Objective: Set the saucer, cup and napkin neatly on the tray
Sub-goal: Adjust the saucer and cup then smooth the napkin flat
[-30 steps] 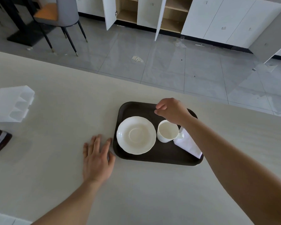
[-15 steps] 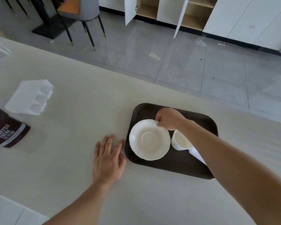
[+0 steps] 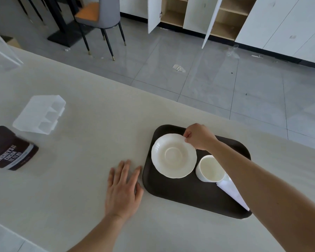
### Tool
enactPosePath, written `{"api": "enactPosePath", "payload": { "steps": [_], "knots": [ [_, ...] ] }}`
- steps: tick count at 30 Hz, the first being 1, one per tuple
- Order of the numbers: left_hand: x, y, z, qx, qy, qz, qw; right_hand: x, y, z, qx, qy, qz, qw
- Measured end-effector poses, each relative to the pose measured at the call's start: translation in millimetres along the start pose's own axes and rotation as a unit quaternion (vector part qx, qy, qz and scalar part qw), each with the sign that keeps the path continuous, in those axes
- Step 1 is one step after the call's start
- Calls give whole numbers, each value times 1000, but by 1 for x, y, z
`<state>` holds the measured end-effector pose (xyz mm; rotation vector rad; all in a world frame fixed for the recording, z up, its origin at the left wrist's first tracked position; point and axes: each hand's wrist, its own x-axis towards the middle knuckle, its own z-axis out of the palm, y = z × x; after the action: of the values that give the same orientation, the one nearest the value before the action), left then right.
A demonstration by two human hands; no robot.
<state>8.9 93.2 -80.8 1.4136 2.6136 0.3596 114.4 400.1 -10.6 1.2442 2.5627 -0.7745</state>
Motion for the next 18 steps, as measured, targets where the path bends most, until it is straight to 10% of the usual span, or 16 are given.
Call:
{"api": "enactPosePath", "payload": {
  "steps": [18],
  "knots": [
    [0, 1, -1, 5, -11, -8, 1000, 7, 7, 1, 62, 82, 57, 993]
  ]
}}
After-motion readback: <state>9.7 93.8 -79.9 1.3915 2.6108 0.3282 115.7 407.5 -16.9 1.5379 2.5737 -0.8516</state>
